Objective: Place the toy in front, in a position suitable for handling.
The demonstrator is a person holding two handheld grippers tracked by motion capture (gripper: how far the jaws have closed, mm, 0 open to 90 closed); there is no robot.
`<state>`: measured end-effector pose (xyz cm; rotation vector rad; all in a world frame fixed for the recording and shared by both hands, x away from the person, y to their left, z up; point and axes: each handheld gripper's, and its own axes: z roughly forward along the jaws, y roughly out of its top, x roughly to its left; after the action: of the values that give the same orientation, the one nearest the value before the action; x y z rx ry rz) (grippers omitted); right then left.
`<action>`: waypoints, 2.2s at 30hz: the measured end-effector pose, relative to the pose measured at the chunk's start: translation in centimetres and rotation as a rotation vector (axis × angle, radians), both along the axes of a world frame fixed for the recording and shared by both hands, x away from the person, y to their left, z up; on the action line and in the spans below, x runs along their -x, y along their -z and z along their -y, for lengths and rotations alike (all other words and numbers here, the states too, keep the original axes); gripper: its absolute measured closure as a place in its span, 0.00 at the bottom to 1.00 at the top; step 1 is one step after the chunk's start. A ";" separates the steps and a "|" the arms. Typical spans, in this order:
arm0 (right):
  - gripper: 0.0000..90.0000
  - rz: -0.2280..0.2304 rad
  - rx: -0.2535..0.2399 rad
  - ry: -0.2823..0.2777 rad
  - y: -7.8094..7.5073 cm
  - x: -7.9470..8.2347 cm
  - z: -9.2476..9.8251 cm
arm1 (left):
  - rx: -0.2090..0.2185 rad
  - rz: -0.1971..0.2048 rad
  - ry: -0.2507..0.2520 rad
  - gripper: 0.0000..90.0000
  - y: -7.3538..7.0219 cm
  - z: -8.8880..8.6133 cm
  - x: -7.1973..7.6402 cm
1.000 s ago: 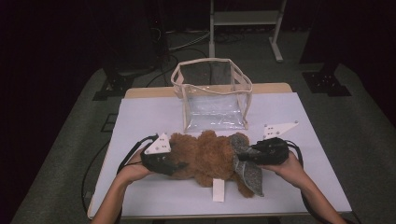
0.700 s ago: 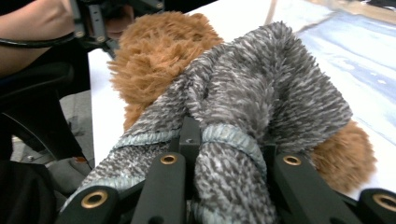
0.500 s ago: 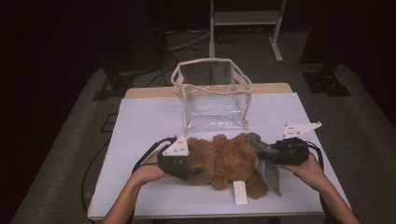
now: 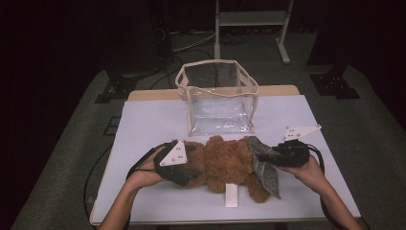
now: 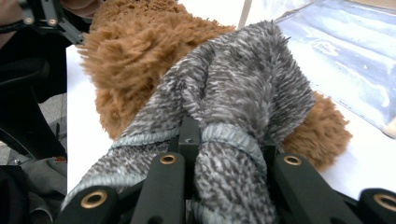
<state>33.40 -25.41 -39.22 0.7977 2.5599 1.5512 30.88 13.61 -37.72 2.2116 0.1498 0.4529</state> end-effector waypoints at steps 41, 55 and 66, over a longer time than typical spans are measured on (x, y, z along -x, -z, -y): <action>0.81 -0.049 -0.062 -0.069 1.3 -0.3 -1.1 | -0.166 0.028 0.140 0.03 -0.2 13.0 -0.9; 0.81 -0.017 -0.104 -0.060 -0.6 0.5 0.8 | -0.085 0.035 0.151 0.43 -2.2 13.4 -0.5; 0.80 -0.022 -0.094 -0.056 0.1 1.1 1.1 | -0.075 -0.022 0.172 0.17 -1.7 13.2 -0.7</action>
<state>32.28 -26.56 -39.30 0.7620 2.5629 1.6996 31.54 0.42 -36.00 2.2799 -0.0467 0.3444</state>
